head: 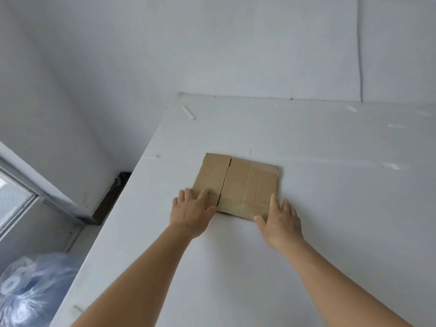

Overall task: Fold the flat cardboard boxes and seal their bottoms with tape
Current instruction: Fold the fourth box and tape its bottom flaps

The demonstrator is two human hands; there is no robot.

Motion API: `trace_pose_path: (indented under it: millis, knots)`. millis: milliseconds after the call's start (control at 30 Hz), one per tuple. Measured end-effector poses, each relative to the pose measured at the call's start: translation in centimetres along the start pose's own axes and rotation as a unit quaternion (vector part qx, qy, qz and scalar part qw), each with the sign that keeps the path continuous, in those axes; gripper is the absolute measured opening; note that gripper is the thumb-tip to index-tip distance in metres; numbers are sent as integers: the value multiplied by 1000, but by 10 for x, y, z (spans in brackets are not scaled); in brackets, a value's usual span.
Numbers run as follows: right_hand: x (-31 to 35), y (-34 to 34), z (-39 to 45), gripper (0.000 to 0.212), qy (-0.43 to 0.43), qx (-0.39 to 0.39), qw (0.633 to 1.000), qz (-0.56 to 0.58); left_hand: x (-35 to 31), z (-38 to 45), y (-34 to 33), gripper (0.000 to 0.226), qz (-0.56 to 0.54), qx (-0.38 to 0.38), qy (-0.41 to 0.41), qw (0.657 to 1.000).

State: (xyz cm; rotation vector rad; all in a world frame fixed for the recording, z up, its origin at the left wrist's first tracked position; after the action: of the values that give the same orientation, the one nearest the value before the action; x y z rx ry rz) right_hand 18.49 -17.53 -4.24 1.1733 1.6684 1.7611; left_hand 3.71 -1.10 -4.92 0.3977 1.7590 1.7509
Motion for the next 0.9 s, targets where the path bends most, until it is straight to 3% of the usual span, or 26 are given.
trace_pose_path:
  millis: [433, 667, 900]
  knots:
    - [-29, 34, -23, 67, -51, -102, 973, 200, -28, -22, 24, 55, -192, -58, -6, 980]
    - [-103, 85, -49, 66, -91, -168, 961, 202, -107, -43, 36, 54, -232, -78, -61, 968]
    - [-217, 138, -93, 66, -136, -219, 947, 194, -226, -87, 33, 53, -257, -74, -134, 954]
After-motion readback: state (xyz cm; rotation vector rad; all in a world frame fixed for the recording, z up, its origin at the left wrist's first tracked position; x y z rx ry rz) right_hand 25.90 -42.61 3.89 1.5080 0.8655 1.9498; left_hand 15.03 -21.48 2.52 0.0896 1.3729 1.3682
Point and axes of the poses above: each hand's wrist, its own z-axis towards the middle knuckle, its own y-axis out of the back of the hand, x = y × z, the point moved 7 cm from there along z, towards the middle knuckle, and after that the axes turned 15 degrees about -x, right-handed, at the moved point
